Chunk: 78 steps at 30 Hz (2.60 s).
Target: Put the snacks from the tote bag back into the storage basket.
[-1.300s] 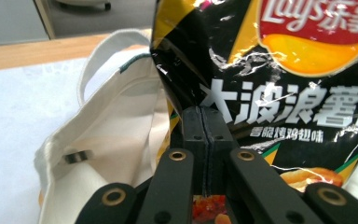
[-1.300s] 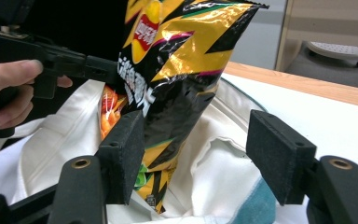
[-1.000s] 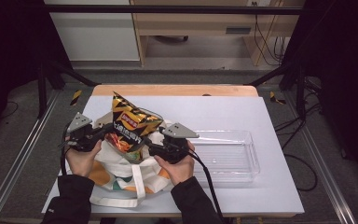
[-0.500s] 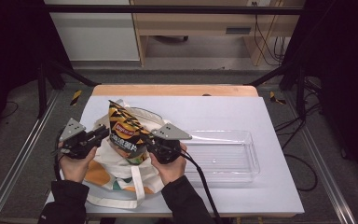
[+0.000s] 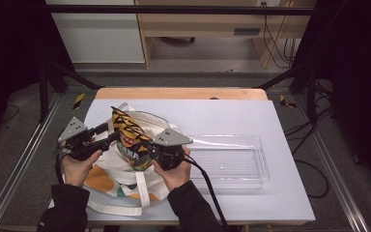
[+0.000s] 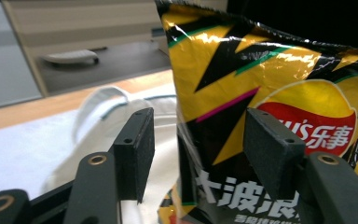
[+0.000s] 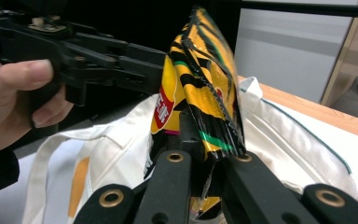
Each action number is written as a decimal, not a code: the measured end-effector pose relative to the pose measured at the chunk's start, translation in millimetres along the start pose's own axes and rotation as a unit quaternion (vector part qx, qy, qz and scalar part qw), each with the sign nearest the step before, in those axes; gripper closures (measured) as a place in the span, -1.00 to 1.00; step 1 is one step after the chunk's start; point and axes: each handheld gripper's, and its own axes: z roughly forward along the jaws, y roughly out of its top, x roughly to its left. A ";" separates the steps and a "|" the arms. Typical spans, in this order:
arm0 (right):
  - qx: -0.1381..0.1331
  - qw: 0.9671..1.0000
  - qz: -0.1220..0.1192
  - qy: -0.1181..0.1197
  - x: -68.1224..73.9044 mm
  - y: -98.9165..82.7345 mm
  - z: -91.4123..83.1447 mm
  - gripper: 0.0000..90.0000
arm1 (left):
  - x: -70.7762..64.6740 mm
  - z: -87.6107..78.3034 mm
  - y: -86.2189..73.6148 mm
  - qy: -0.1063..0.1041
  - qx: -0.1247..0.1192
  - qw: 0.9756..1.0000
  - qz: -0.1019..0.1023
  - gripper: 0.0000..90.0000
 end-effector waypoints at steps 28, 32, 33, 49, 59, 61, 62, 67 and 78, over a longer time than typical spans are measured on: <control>-0.046 0.999 0.012 0.016 -1.3 51.8 -20.4 1.00 | 9.5 -53.4 -26.7 0.105 0.002 0.994 -0.013 0.11; -0.050 0.999 0.005 0.013 -2.4 66.3 -28.6 1.00 | 6.7 -58.5 -32.0 0.114 0.006 0.994 -0.002 0.01; -0.051 0.999 0.005 0.011 -2.9 69.7 -31.0 1.00 | 5.7 -58.8 -33.3 0.115 0.007 0.993 -0.001 -0.02; -0.067 0.998 -0.010 0.002 -28.5 116.1 -82.3 1.00 | 5.8 -66.8 -43.9 0.142 0.005 0.990 -0.018 -0.44; -0.061 0.998 -0.005 -0.029 -53.9 117.2 -118.5 1.00 | 9.8 -71.9 -47.7 0.143 0.006 0.989 -0.028 -0.45; -0.058 0.998 -0.004 -0.038 -59.8 113.3 -125.9 1.00 | 10.6 -71.8 -48.2 0.143 0.006 0.989 -0.031 -0.45; -0.058 0.997 -0.002 -0.043 -62.8 111.2 -129.8 1.00 | 10.9 -71.7 -48.4 0.144 0.006 0.989 -0.031 -0.45; -0.055 0.997 0.003 -0.060 -75.8 101.3 -149.3 1.00 | 11.2 -71.2 -48.9 0.144 0.009 0.989 -0.032 -0.45; -0.042 0.996 0.006 -0.083 -93.6 74.0 -180.2 1.00 | 12.1 -71.4 -49.8 0.145 0.010 0.989 -0.036 -0.44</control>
